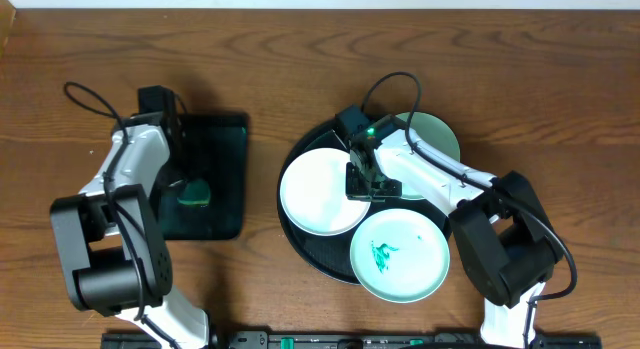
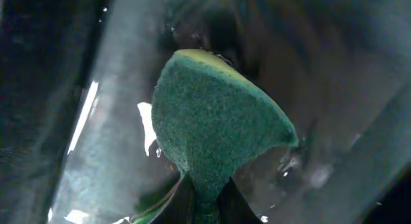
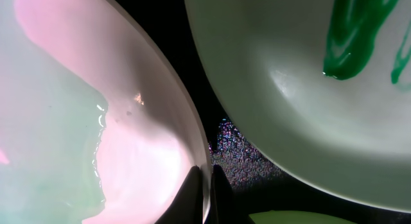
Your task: Clean dirty plates on tray and stack at the side
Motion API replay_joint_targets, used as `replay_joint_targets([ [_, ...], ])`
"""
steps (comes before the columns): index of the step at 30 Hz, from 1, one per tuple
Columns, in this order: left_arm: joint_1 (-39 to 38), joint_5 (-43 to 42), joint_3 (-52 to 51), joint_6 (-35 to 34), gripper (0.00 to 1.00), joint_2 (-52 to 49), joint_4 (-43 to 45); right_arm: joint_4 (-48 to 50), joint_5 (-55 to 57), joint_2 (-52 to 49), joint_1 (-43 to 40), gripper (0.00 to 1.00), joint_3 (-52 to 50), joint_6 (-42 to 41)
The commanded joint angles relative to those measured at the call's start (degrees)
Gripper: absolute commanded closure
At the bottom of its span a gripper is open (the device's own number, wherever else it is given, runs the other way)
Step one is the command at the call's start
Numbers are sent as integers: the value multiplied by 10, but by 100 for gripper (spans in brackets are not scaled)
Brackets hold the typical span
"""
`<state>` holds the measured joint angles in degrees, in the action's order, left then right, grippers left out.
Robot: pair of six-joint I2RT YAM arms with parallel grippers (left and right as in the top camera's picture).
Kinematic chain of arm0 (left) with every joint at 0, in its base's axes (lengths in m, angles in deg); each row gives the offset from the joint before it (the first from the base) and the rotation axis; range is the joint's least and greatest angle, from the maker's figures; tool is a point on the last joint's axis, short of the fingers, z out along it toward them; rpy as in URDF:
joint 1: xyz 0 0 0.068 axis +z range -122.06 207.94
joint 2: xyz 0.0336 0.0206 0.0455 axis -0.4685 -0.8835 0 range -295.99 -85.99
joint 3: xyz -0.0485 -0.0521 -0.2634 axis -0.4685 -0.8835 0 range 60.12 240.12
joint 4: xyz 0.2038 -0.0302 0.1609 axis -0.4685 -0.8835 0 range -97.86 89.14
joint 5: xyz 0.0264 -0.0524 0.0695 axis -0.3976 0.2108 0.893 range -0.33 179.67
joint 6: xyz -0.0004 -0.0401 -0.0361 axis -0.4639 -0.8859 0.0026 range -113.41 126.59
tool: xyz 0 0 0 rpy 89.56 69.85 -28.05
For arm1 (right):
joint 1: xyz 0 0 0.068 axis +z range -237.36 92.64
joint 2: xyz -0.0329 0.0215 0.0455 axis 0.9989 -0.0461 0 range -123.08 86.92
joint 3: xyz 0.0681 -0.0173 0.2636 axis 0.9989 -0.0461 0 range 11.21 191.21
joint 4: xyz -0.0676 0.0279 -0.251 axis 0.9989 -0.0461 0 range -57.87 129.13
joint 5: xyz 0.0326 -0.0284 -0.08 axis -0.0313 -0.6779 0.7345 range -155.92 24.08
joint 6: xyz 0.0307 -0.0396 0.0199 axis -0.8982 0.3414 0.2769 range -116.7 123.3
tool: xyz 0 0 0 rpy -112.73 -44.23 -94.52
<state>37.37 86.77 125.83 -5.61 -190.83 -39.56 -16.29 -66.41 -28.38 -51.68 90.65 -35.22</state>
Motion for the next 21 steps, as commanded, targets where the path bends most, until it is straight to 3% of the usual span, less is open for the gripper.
replay_joint_targets([
  [1, -29, 3, 9, -10, 93, 36, -10, -6, 9, -1, -4, 99, -9, 27],
  [3, -42, 3, 9, -23, 92, 56, -20, 3, 9, -1, -3, 99, -9, 38],
  [6, -55, 3, 9, -40, 78, 89, -38, 25, 9, -1, -1, 99, -9, 61],
  [21, -59, 4, 9, -64, 77, 146, -76, 68, 71, 87, 29, 99, -8, 134],
])
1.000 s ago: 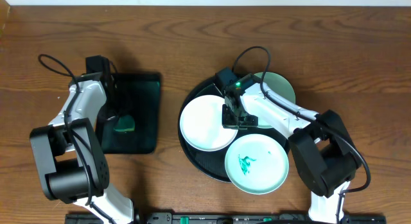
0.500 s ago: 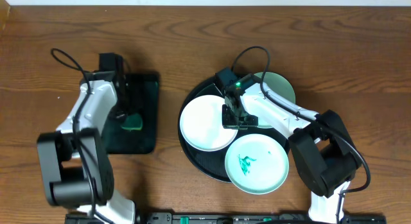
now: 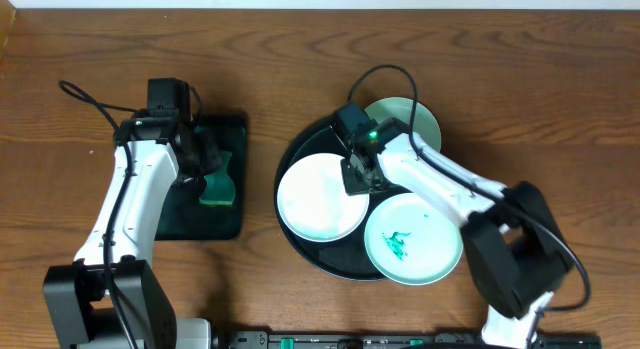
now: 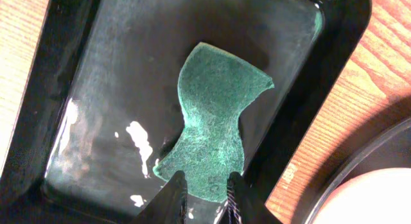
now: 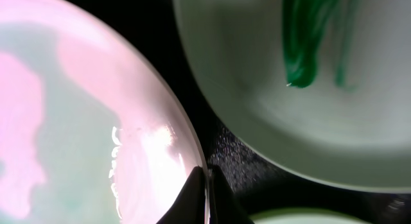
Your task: Clean dirty plates on tray and stack at the side
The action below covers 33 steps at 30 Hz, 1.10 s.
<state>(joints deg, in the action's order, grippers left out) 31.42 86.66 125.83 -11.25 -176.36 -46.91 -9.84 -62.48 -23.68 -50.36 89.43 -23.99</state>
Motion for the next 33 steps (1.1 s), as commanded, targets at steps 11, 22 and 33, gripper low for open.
replay_joint_targets([
  [11, 1, 5, 9, -9, 77, 2, -4, -12, 202, 65, 48, 99, 5, 51],
  [22, 1, 5, 9, -9, 76, 2, -4, 0, 291, 83, 63, 99, 5, 81],
  [33, 1, 5, 9, -9, 76, 2, -4, 67, 448, 83, 132, 99, 5, 218],
])
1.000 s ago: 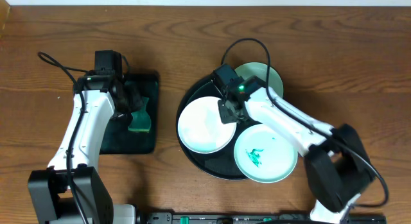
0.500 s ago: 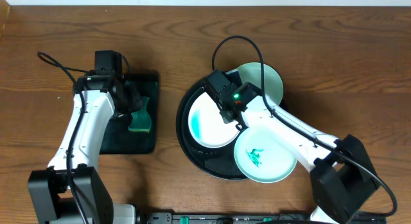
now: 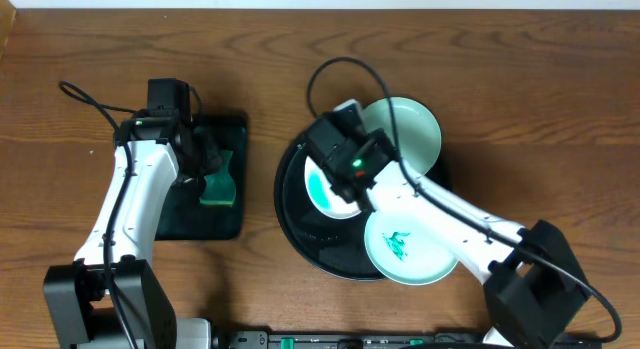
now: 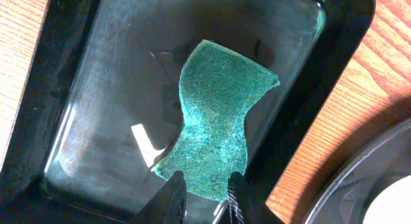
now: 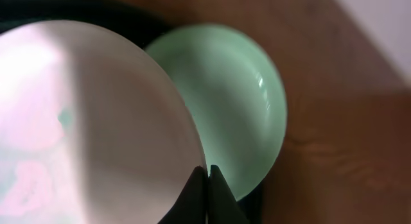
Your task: Clean dirty plates on tray and stack at the side
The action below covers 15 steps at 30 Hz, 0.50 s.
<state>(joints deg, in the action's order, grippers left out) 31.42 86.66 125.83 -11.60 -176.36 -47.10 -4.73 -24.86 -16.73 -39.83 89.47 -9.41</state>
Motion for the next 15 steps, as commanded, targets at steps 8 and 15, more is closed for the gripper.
replay_joint_targets([
  [8, 1, 5, 9, -6, 76, 2, -3, 53, 148, 14, 61, 99, 4, 137],
  [15, 1, 5, 9, -6, 76, 2, -2, 77, 196, 14, 64, 99, 4, 198],
])
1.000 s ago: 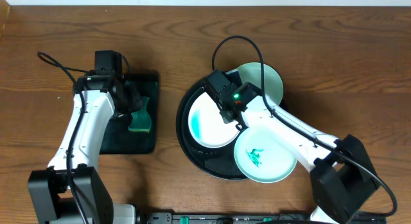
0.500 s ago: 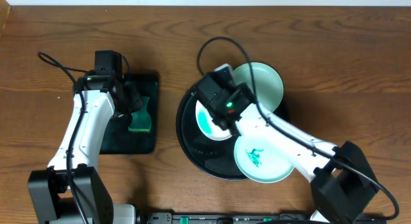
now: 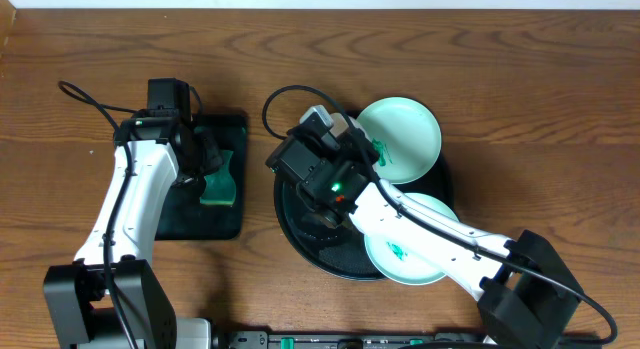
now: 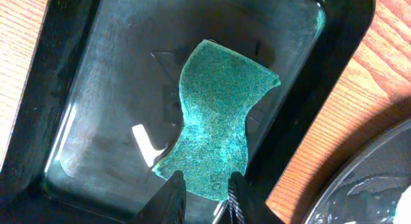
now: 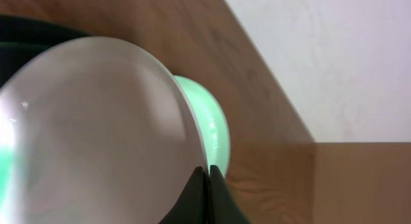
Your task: Clean dirty plates on tray and stack at the side
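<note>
My right gripper [image 5: 207, 171] is shut on the rim of a white plate [image 5: 96, 121], held tilted up above the round black tray [image 3: 300, 234]; in the overhead view my arm hides that plate. A pale green plate [image 3: 402, 137] sits at the tray's far right. A plate with green smears [image 3: 405, 251] lies at its near right. The green sponge [image 4: 215, 121] lies in the black rectangular tray [image 3: 230, 124]. My left gripper [image 4: 204, 185] hovers open over the sponge's near edge.
Brown wooden table all round. The rectangular tray holds a film of water. A pale wall shows beyond the table's far edge in the right wrist view. Cables loop from both arms.
My right gripper has carried the white plate higher and further left, tilted more steeply, so the wall now shows behind it. The left gripper and sponge have not moved.
First my left gripper was shut on the sponge low in the rectangular tray, and my right was shut on the white plate's rim on the round tray. Then the left stood open above the released sponge. Later the right held the plate off the tray, now higher.
</note>
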Motion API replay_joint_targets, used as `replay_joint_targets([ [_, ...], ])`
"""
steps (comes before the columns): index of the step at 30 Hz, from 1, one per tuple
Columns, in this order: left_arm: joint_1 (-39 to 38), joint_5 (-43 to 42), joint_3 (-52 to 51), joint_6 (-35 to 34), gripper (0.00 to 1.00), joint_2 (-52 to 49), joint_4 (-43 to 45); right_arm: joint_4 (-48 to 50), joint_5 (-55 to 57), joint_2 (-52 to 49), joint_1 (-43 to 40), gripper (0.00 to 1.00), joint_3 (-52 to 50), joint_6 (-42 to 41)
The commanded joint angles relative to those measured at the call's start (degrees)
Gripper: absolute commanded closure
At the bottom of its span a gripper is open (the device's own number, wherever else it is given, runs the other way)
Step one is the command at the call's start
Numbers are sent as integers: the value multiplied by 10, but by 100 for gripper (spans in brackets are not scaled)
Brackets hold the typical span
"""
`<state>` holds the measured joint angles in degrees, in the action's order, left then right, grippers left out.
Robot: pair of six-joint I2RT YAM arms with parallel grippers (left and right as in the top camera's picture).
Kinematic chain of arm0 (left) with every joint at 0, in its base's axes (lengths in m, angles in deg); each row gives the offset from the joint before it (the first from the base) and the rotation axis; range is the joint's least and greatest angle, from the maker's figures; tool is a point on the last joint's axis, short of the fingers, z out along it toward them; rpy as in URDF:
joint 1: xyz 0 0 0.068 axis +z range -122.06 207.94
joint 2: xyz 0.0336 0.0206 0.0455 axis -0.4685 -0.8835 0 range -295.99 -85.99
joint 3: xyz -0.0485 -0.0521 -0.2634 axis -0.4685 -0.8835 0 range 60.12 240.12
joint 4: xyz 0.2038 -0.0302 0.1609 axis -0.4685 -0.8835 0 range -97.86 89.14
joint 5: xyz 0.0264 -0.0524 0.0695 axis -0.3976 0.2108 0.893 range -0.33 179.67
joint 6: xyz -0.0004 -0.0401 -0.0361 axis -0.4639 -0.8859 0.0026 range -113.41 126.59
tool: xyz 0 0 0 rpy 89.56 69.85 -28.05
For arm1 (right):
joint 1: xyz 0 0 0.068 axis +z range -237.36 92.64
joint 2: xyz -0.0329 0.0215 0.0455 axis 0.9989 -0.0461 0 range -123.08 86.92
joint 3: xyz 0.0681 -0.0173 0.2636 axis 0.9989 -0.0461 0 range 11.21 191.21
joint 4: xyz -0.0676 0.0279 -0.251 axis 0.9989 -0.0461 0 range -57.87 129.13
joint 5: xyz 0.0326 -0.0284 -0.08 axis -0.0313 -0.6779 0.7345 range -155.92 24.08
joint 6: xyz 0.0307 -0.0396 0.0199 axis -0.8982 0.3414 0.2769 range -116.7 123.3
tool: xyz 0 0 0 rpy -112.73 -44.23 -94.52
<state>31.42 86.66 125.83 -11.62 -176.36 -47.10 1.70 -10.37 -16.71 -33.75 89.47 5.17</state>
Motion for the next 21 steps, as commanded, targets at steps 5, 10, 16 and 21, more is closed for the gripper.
replay_joint_targets([
  [5, 1, 5, 9, -5, 75, 2, -3, 45, 57, 13, 16, 99, 4, 116],
  [10, 1, 5, 9, -5, 75, 2, -4, 75, 80, 13, 45, 99, 4, 187],
  [16, 1, 5, 9, -5, 75, 2, -4, 85, 119, 13, 84, 99, 4, 269],
  [21, 1, 5, 9, -5, 75, 2, -5, 84, 124, 13, 95, 99, 4, 266],
])
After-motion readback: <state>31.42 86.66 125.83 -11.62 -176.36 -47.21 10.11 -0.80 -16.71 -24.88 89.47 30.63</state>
